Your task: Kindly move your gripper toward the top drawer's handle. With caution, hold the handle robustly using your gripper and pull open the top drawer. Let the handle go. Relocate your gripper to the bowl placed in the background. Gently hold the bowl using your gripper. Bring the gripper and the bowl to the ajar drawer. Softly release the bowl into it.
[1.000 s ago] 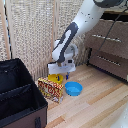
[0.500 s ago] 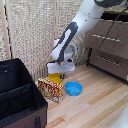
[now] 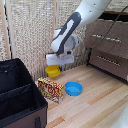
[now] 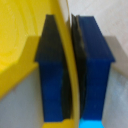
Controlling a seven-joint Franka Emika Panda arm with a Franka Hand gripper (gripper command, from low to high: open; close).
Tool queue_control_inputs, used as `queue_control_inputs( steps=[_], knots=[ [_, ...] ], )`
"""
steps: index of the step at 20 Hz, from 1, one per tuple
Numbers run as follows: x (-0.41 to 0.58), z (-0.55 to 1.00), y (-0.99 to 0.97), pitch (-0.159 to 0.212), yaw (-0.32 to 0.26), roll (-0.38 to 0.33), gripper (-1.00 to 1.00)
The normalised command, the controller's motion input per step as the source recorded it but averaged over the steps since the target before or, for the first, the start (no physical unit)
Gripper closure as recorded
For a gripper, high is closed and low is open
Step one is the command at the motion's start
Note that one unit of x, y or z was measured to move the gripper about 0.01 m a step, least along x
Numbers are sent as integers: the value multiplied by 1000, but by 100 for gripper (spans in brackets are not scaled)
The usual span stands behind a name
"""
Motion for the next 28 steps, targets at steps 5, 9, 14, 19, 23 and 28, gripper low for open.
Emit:
queue_control_inputs(
  steps=[5, 9, 14, 19, 23, 28],
  knots=[
    [35, 1000, 0, 7, -148, -2, 100],
    [0, 1000, -62, 28, -193, 0, 100],
    [0, 1000, -30, 29, -205, -1, 100],
    [19, 1000, 0, 24, -201, -3, 100],
    [145, 1000, 0, 35, -236, -18, 100],
    [175, 910, -163, 112, -286, -10, 100]
  ],
)
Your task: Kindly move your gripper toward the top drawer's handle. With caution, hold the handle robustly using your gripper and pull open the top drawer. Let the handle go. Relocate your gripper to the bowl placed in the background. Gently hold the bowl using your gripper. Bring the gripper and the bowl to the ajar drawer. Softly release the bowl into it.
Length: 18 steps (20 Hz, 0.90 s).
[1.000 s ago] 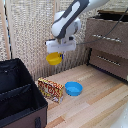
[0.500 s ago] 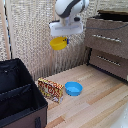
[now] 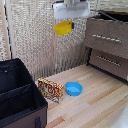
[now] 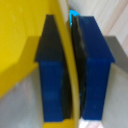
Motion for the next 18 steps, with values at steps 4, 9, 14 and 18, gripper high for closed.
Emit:
queue_control_inputs(
  steps=[4, 9, 14, 18],
  knots=[
    [118, 774, -255, 147, -313, 0, 100],
    [275, 829, -351, 165, -253, 0, 100],
    [318, 875, -554, 157, -184, 0, 100],
    [252, 868, -806, 125, -97, 6, 100]
  ],
)
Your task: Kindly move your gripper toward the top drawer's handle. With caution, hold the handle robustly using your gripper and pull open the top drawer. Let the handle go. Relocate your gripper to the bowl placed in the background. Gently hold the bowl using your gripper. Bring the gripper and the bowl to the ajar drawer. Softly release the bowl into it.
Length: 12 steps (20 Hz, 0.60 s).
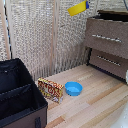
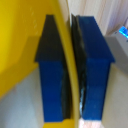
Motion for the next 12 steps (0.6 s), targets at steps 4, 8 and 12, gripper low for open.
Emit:
queue_control_inputs(
  steps=[4, 8, 12],
  knots=[
    [89, 785, -999, 84, -24, 46, 100],
    [-14, 610, -1000, 78, -1, 70, 100],
    [-194, 190, -997, 63, -32, 49, 100]
  ],
)
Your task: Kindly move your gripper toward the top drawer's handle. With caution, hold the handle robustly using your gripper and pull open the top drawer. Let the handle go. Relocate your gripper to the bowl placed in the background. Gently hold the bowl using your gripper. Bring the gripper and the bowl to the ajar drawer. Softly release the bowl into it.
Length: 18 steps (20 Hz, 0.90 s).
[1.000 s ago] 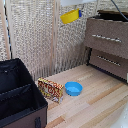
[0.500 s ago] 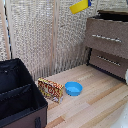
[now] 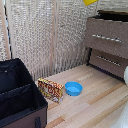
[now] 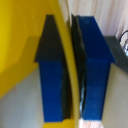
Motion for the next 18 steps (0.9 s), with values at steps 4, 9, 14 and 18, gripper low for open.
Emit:
queue_control_inputs(
  steps=[4, 9, 14, 18],
  knots=[
    [-249, -24, -1000, 10, -40, 16, 100],
    [-222, -195, -859, 47, 6, 13, 100],
    [-9, -38, -111, 45, 0, 0, -100],
    [0, -2, -17, 82, 24, 0, -100]
  ],
)
